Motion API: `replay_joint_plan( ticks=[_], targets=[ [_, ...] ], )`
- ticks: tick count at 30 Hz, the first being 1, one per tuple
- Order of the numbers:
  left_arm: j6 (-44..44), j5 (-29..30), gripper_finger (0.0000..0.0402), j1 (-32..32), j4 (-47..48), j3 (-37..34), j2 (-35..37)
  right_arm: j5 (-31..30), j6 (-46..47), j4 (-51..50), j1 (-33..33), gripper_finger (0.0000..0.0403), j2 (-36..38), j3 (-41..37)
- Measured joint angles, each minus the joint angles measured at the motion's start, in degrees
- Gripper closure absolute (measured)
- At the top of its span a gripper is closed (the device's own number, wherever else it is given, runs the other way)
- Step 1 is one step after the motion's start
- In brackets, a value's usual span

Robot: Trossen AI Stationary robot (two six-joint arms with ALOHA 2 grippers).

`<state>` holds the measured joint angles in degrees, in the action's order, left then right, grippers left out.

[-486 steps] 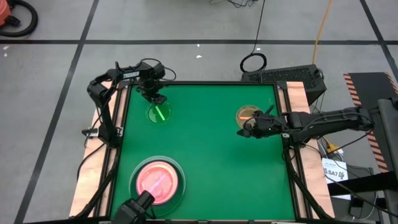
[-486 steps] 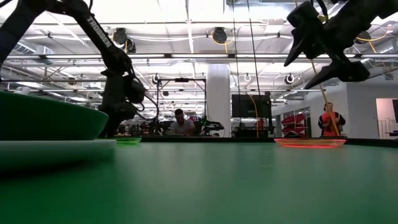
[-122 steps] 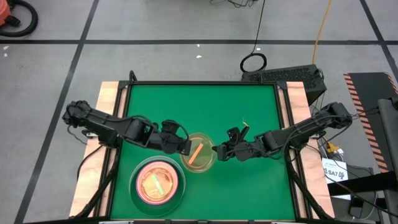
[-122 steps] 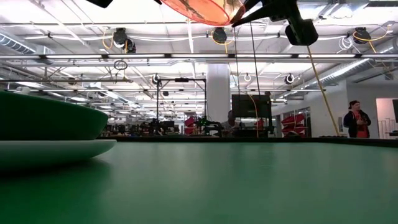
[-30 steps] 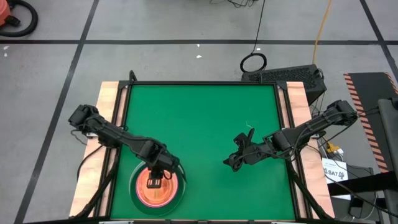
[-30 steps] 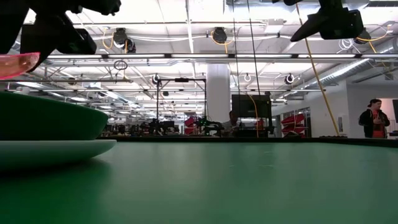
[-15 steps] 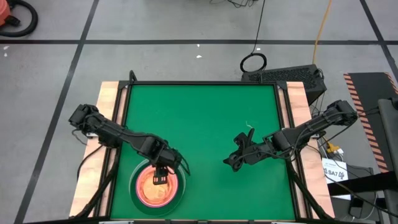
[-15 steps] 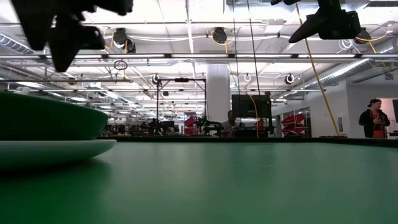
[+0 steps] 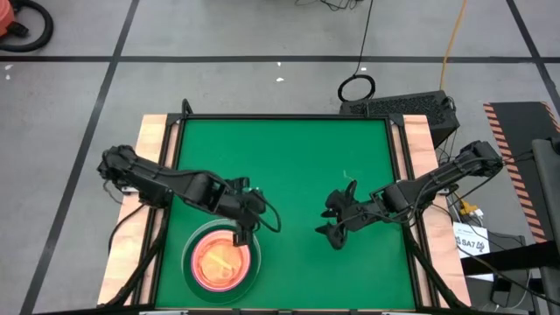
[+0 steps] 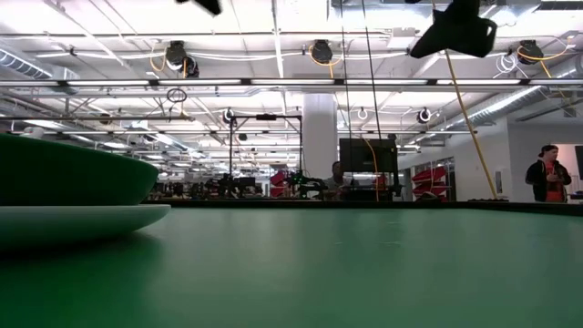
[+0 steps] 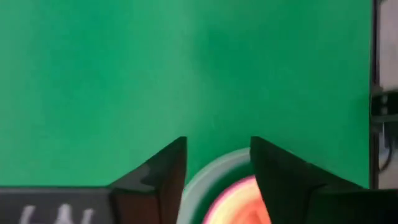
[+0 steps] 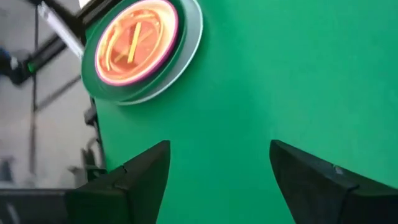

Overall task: Stack plastic plates
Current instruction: Return to Home Position

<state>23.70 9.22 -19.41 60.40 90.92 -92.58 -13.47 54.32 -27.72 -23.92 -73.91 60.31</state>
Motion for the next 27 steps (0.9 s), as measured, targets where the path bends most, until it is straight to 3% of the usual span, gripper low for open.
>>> replay_joint_plan(
  ticks=[4,9,17,21,27],
  targets=[
    [-2.26,3.90,0.0276,1.05,1.77,5.18,0.00,0.00,-11.19,0.22,0.02,0.0162,0.00,0.00],
    [-2.38,8.64,0.0333,2.86,4.70,10.85,0.00,0.09,-21.90,0.06,0.79,0.0229,1.07,0.00],
    [-4.25,8.95,0.0346,5.30,7.14,17.96,0.04,0.02,-35.77,-0.62,2.63,0.0383,6.43,0.02],
    [-3.43,8.95,0.0346,5.28,4.62,19.70,0.09,-0.24,-40.63,-0.77,3.12,0.0391,10.37,0.02],
    [-11.19,9.07,0.0346,5.31,-1.70,19.71,0.04,-0.28,-45.82,-0.83,3.63,0.0400,16.62,0.02]
  ],
)
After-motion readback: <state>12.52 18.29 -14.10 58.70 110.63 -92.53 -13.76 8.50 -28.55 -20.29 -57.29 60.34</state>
